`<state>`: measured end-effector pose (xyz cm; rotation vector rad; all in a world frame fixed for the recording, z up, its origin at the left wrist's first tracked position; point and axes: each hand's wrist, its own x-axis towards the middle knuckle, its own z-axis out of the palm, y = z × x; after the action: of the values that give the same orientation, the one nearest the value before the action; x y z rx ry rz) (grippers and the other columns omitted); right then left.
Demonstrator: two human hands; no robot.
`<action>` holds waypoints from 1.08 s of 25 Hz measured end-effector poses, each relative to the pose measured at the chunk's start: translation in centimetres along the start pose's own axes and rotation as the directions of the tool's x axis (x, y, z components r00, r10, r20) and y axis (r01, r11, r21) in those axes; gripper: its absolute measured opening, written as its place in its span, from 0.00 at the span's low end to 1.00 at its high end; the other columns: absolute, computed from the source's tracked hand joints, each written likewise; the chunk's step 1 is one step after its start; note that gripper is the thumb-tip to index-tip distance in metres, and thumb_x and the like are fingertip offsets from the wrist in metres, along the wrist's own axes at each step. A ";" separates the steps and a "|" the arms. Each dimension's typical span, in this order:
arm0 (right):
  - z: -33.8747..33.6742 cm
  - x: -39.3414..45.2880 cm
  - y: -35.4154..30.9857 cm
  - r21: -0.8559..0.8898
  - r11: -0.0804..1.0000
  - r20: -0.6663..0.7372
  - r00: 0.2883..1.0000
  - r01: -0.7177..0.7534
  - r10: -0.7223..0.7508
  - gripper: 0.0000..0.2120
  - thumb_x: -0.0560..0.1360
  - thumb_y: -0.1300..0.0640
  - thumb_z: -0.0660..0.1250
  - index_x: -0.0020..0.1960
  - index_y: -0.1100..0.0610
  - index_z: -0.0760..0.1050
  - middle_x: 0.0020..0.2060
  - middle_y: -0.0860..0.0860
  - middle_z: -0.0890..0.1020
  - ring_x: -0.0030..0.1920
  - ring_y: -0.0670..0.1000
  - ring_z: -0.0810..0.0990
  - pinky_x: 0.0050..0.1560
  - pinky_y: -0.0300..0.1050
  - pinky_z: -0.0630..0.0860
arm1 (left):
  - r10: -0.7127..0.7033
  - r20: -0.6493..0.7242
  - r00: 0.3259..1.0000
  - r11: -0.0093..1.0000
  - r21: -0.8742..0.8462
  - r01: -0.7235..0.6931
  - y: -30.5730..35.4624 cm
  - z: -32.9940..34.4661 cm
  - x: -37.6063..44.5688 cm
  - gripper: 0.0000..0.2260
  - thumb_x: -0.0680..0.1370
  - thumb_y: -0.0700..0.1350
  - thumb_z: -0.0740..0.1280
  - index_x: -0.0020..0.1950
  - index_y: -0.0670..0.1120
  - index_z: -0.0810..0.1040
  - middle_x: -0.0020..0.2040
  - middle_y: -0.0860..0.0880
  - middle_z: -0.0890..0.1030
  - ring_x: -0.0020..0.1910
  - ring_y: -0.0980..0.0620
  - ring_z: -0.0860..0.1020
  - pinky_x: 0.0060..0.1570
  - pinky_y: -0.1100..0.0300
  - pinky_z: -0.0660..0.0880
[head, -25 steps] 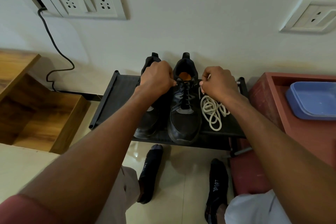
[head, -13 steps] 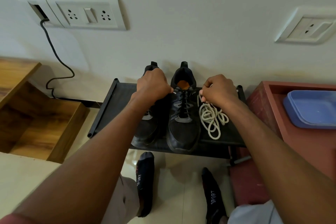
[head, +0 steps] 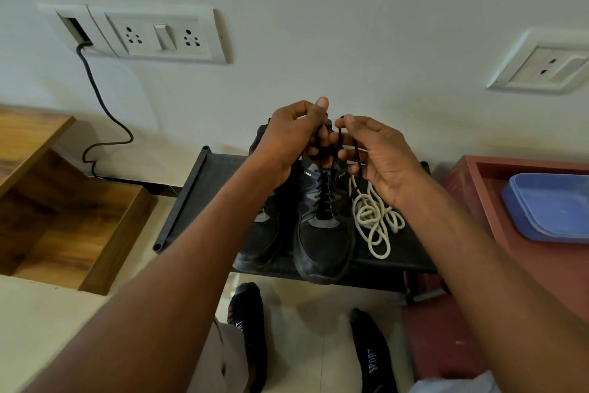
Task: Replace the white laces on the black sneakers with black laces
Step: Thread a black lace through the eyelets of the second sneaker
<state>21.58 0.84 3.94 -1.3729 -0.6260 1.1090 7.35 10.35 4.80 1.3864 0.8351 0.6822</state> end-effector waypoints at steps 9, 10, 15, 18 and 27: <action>0.2 0.7 1.8 -0.143 0.989 0.009 0.999 0.031 -0.030 0.15 0.84 0.63 0.63 0.59 0.45 0.82 0.39 0.52 0.80 0.30 0.45 0.71 0.27 0.39 0.65 | -0.035 0.295 0.955 0.974 0.224 -0.034 -1.1 -1.6 -0.3 0.05 0.84 0.38 0.66 0.59 0.41 0.77 0.39 0.44 0.82 0.38 0.49 0.79 0.37 0.61 0.74; 0.3 0.8 2.0 -0.188 0.982 0.014 1.000 0.028 -0.025 0.14 0.84 0.64 0.62 0.60 0.47 0.80 0.40 0.54 0.80 0.29 0.45 0.70 0.26 0.39 0.64 | -0.065 0.293 0.954 0.970 0.244 -0.009 -1.2 -1.6 -0.4 0.07 0.83 0.38 0.68 0.60 0.40 0.74 0.39 0.44 0.83 0.38 0.47 0.79 0.37 0.59 0.74; 0.1 1.3 2.4 -0.409 0.913 -0.068 0.997 0.009 -0.040 0.08 0.84 0.58 0.63 0.62 0.54 0.71 0.41 0.53 0.82 0.30 0.47 0.75 0.25 0.38 0.68 | -0.149 0.189 0.971 0.953 0.291 0.090 -0.9 -2.1 0.2 0.12 0.83 0.42 0.69 0.63 0.40 0.71 0.41 0.42 0.85 0.38 0.47 0.82 0.33 0.58 0.73; -1.4 1.3 2.7 -0.736 0.677 -0.169 0.971 -0.010 -0.170 0.11 0.83 0.45 0.66 0.60 0.50 0.72 0.46 0.51 0.82 0.42 0.51 0.81 0.39 0.46 0.75 | -0.075 0.006 0.997 0.845 0.531 0.061 -1.6 -3.0 0.3 0.11 0.80 0.51 0.72 0.58 0.49 0.76 0.44 0.47 0.85 0.36 0.51 0.81 0.33 0.59 0.74; -0.5 1.3 4.7 -0.870 0.486 -0.011 0.982 0.083 -0.187 0.12 0.72 0.49 0.80 0.43 0.44 0.76 0.41 0.44 0.83 0.45 0.51 0.84 0.53 0.59 0.83 | -0.018 -0.021 1.000 0.412 0.911 0.027 -3.9 -1.0 0.5 0.10 0.73 0.54 0.78 0.46 0.52 0.80 0.45 0.52 0.83 0.50 0.47 0.81 0.58 0.45 0.75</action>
<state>21.39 1.00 -0.99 -2.1834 -1.3128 0.5362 6.55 11.04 0.89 2.3651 1.3356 0.1298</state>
